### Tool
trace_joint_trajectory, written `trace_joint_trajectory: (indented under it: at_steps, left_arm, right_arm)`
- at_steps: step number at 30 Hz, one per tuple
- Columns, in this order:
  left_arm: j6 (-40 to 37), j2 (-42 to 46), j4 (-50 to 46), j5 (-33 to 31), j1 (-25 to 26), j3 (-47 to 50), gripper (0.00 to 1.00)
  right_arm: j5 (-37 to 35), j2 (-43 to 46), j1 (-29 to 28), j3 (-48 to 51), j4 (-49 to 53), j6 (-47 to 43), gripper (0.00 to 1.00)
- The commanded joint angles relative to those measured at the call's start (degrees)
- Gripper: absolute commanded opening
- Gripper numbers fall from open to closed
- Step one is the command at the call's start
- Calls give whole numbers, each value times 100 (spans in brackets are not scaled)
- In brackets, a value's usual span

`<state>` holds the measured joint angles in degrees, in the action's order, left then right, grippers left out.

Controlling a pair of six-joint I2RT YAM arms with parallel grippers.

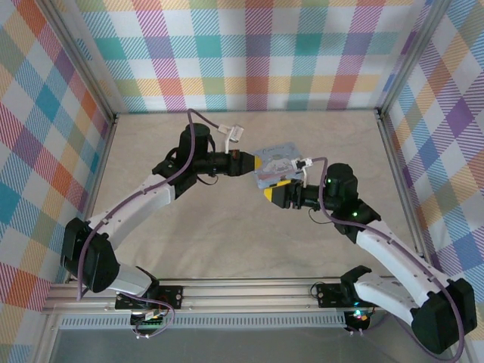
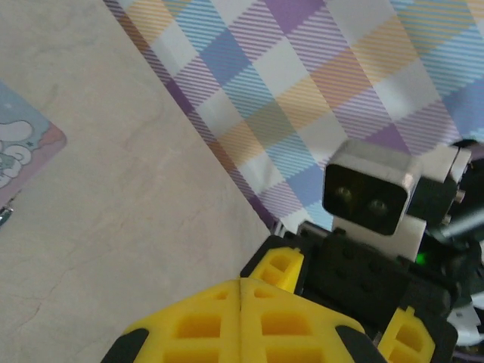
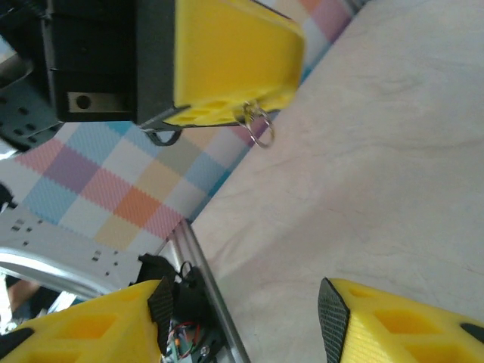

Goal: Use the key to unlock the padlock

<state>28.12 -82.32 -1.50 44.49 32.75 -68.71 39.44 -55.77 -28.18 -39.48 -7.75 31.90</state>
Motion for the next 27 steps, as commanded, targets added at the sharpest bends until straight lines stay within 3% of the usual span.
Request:
trace_joint_trajectory:
  at_steps: [1,12,27]
  left_arm:
    - [-432,117,-356,523,-6,-145,0]
    - [-385,131,-272,666,34,-81,0]
    - [-357,114,-236,666,82,-37,0]
  right_arm:
    - [625,-272,15,-258,-408,-210,54]
    - [726,-1019,6,-540,-1156,334,44]
    - [713,-1408,-134,-771,-1463,578,26]
